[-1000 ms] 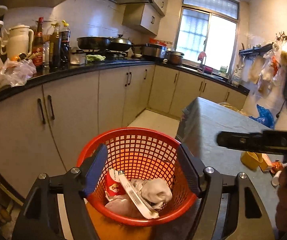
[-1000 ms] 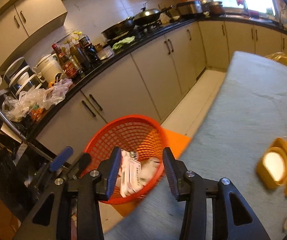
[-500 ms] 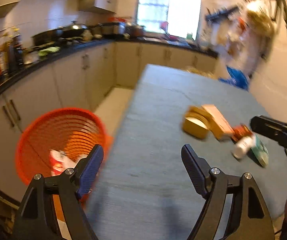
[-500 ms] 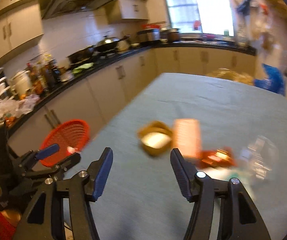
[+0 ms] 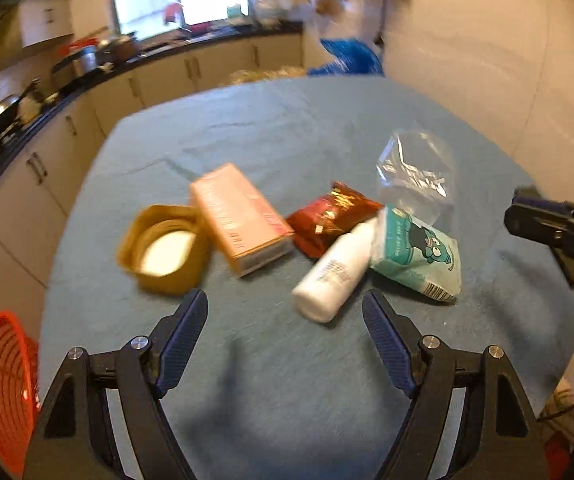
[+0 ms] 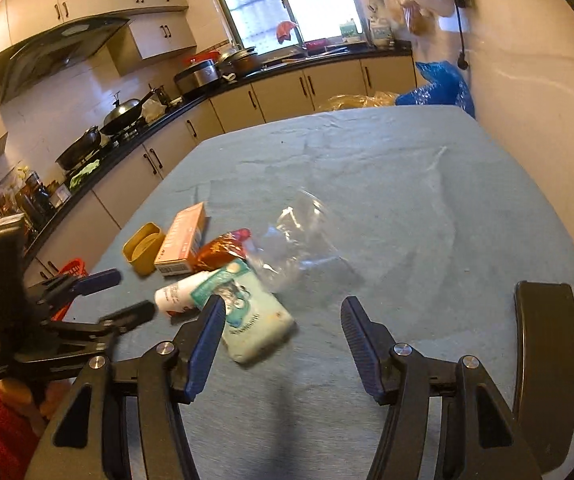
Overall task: Collect trash
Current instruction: 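Move both open tools back to the remaining trash on the table, then grasp the white spray bottle with the left tool while the right tool grasps the green cartoon snack packet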
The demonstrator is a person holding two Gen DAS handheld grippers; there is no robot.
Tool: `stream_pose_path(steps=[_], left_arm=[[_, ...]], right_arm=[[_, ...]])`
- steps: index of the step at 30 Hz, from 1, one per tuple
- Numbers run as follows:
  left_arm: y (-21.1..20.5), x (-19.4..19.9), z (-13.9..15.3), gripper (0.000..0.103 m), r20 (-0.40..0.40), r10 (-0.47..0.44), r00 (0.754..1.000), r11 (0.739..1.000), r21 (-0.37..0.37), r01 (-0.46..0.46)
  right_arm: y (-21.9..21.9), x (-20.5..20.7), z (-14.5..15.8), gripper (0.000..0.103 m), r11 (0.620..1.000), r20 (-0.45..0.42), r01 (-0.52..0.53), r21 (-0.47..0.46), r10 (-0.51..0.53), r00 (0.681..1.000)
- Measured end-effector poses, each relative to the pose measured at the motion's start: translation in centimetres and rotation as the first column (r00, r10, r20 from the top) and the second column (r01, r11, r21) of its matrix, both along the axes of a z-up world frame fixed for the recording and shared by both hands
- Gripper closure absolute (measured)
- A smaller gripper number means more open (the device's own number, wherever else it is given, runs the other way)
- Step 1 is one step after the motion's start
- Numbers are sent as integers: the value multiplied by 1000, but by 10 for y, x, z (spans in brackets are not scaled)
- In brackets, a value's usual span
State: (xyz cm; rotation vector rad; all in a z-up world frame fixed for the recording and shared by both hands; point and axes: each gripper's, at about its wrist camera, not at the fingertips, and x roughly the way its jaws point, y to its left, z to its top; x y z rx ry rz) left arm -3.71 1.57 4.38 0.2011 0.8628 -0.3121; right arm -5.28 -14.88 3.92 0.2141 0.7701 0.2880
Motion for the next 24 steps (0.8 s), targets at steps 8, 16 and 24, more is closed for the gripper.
stream_pose_path(steps=[8, 16, 24], left_arm=[[-32, 32, -26, 54, -75, -65, 995, 996, 58, 69], [-26, 27, -28, 74, -49, -51, 998, 999, 5, 51], [13, 5, -27, 74, -82, 20, 996, 996, -82, -27]], right_arm=[[-3, 14, -7, 38, 999, -24, -35, 17, 35, 999], [25, 35, -20, 31, 988, -77, -145, -43, 142, 987], [49, 61, -43, 28, 974, -136, -199, -110, 184, 974]])
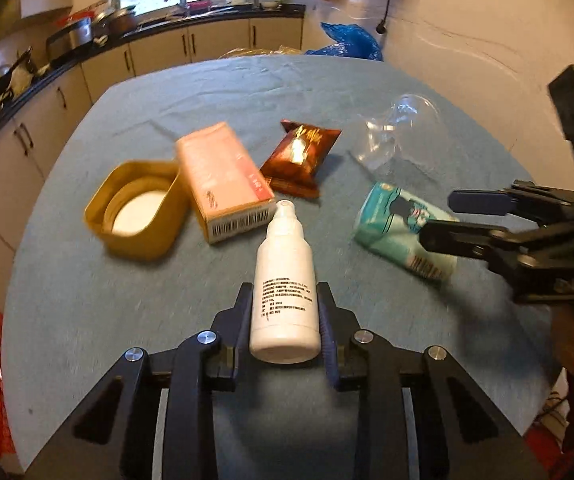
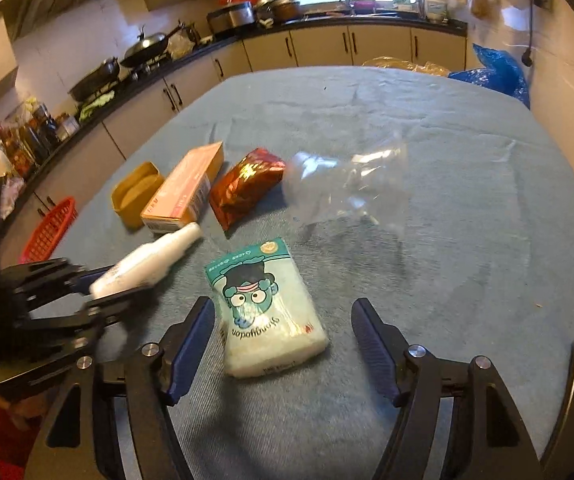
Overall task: Collect trash
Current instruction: 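Grasp the white spray bottle with the left tool while the right tool grasps the green cartoon snack packet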
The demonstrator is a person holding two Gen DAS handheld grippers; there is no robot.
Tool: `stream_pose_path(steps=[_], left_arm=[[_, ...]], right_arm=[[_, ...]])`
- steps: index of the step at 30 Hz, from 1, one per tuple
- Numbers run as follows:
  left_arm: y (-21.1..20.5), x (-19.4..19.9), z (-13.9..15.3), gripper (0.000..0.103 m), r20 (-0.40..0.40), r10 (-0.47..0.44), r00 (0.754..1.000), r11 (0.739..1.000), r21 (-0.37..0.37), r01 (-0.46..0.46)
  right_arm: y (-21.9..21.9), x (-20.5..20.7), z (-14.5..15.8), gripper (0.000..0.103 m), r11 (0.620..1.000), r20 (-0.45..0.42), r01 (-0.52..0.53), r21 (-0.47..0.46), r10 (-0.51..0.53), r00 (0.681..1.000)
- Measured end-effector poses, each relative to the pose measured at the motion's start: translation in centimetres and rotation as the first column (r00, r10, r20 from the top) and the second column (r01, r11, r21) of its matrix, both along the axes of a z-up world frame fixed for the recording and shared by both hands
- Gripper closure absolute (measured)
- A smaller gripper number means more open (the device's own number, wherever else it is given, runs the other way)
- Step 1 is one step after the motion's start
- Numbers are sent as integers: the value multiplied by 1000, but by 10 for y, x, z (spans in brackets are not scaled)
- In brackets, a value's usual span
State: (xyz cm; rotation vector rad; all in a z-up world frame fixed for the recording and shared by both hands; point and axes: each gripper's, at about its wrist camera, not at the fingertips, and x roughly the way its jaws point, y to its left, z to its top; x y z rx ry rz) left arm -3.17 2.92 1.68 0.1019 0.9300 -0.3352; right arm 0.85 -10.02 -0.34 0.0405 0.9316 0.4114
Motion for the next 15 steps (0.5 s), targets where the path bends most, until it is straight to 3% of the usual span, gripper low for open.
stream_pose_path(steps=[4, 7, 11, 14, 15], left_arm=[[4, 2, 1, 74, 4, 7, 1000, 1000, 0, -7], [3, 4, 2, 68, 15, 27, 1000, 1000, 10, -27], [2, 8, -3, 74, -1, 33, 999, 999, 1, -33], [2, 3, -2, 74, 13, 62, 998, 998, 1, -62], [3, -1, -1, 74, 24, 83, 996, 997, -4, -83]], right_arm=[[14, 5, -5, 28, 998, 1, -30, -53, 30, 1000], [19, 6, -8, 28, 993, 10, -32, -109, 33, 999], [22, 0, -11, 47, 987, 36, -33, -159, 39, 999], [19, -9, -9, 61, 991, 39, -19, -135, 24, 999], [18, -12, -7, 62, 992, 43, -6, -125, 11, 999]])
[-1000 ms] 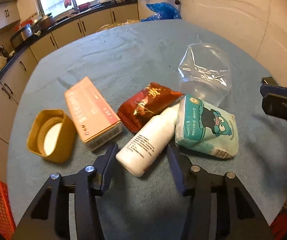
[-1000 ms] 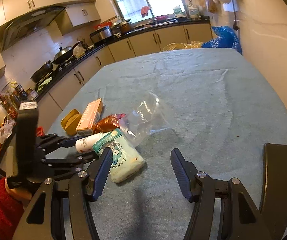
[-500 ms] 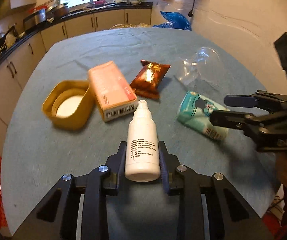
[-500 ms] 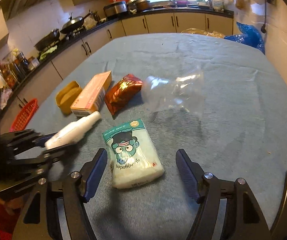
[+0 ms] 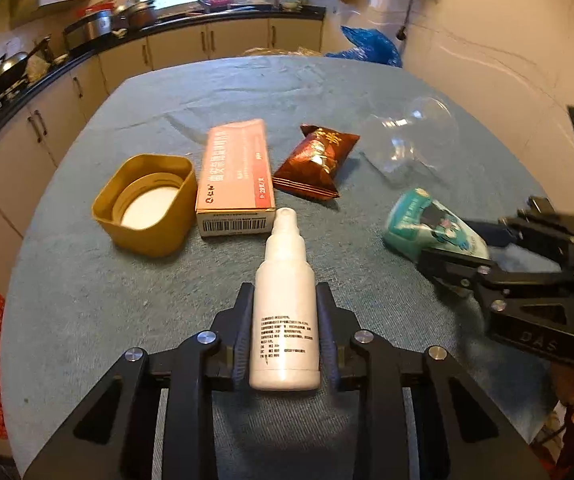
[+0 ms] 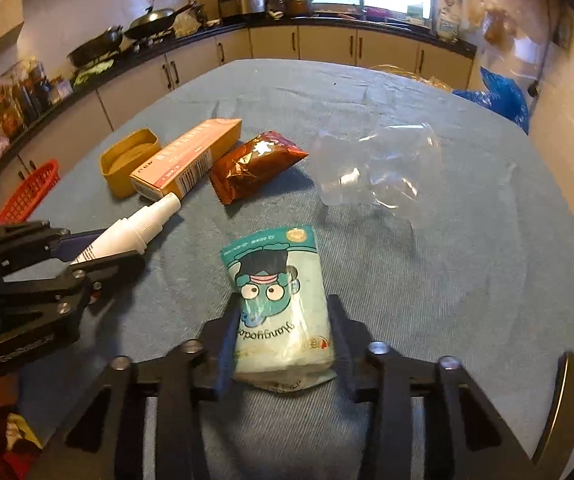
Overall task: Collect trash
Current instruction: 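Grasp the white spray bottle with the left tool while the right tool grasps the green cartoon snack packet, then lift the spray bottle with the left tool while the right tool lifts the snack packet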
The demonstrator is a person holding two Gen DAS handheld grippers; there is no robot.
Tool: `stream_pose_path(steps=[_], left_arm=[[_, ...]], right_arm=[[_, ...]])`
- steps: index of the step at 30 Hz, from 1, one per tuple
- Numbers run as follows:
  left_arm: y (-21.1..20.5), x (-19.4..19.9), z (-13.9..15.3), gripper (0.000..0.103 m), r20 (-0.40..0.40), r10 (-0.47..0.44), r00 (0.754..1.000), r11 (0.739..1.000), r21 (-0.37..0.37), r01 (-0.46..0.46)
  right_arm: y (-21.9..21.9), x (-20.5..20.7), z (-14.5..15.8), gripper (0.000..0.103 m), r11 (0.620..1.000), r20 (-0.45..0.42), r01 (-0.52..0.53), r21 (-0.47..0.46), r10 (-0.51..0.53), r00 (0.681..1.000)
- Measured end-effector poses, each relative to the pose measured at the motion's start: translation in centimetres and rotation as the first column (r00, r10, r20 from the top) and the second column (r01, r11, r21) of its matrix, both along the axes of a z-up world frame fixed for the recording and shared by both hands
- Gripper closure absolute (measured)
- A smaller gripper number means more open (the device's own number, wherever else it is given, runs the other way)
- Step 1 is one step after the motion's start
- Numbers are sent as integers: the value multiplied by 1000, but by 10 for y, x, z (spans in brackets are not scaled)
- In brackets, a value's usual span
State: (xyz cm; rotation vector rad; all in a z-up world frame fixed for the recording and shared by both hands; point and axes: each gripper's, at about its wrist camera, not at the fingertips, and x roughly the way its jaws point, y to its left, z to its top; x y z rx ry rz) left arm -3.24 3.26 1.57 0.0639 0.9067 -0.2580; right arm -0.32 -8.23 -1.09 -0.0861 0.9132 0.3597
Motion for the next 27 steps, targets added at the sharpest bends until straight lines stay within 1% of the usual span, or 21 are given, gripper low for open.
stream_pose_path(steps=[1, 3, 5, 7, 9, 12, 14, 19, 27], left_arm=[[1, -5, 2, 74, 23, 26, 999, 1000, -2, -26], [1, -18, 7, 74, 78, 74, 994, 997, 19, -75], [3, -32, 15, 74, 142, 138, 980, 989, 23, -143], [5, -40, 21, 74, 163, 174, 971, 983, 23, -180], [8, -47, 27, 74, 176, 203, 963, 978, 2, -206], [13, -55, 32, 74, 224, 235, 946, 969, 26, -247], [16, -59, 32, 74, 229, 245, 942, 966, 24, -257], [30, -59, 25, 74, 192, 283, 940, 957, 9, -290], [42, -62, 18, 74, 172, 303, 937, 951, 6, -309]], right_arm=[[-2, -4, 2, 62, 1000, 11, 21, 18, -22, 1000], [-4, -17, 8, 62, 997, 41, 65, 46, -67, 997], [-1, -30, 13, 62, 994, 70, 89, 65, -93, 993], [5, -41, 18, 62, 991, 95, 115, 66, -121, 988], [9, -46, 21, 62, 989, 101, 129, 78, -136, 986], [17, -53, 24, 62, 986, 124, 153, 62, -159, 979], [19, -56, 25, 62, 986, 119, 155, 61, -162, 980], [25, -63, 27, 62, 987, 120, 151, 60, -157, 980], [35, -66, 30, 62, 990, 117, 135, 45, -139, 983]])
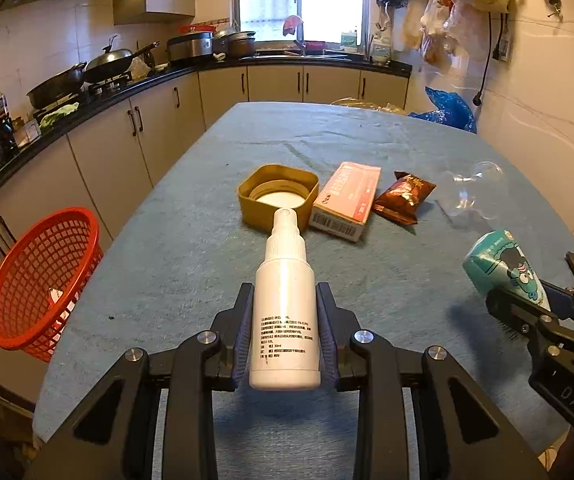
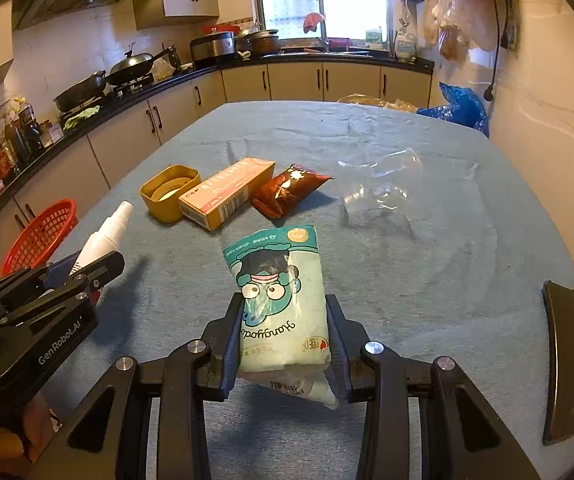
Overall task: Collect trash
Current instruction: 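Lift the spray bottle with the left tool while the right tool lifts the snack packet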
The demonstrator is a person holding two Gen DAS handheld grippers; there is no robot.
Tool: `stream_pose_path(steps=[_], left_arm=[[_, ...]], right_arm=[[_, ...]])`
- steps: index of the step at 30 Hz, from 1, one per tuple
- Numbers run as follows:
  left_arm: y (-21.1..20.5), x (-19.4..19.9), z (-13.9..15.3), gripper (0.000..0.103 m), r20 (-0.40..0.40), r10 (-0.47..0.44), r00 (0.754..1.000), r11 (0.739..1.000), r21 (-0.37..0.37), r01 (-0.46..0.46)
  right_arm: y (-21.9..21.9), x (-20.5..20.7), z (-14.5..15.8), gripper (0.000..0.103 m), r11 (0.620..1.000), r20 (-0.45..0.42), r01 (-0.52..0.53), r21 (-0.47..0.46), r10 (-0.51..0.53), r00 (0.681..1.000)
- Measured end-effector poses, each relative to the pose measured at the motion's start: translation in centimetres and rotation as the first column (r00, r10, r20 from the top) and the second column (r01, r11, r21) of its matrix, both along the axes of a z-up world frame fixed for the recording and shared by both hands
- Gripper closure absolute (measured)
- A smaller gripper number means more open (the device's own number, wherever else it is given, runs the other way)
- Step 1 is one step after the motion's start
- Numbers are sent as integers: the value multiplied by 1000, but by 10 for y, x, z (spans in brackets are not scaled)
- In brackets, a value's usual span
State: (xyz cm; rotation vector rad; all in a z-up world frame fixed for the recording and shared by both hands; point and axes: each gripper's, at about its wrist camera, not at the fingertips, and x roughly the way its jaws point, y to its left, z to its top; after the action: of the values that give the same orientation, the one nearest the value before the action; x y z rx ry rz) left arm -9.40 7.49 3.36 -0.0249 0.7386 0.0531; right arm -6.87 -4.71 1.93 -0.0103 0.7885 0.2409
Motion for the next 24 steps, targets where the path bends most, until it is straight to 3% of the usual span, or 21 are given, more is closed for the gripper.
stream_pose_path(steps=[24], left_arm=[[13, -3, 0, 74, 20, 25, 999, 1000, 16, -25]], right_arm=[[19, 3, 3, 62, 999, 5, -27, -47, 28, 1000]])
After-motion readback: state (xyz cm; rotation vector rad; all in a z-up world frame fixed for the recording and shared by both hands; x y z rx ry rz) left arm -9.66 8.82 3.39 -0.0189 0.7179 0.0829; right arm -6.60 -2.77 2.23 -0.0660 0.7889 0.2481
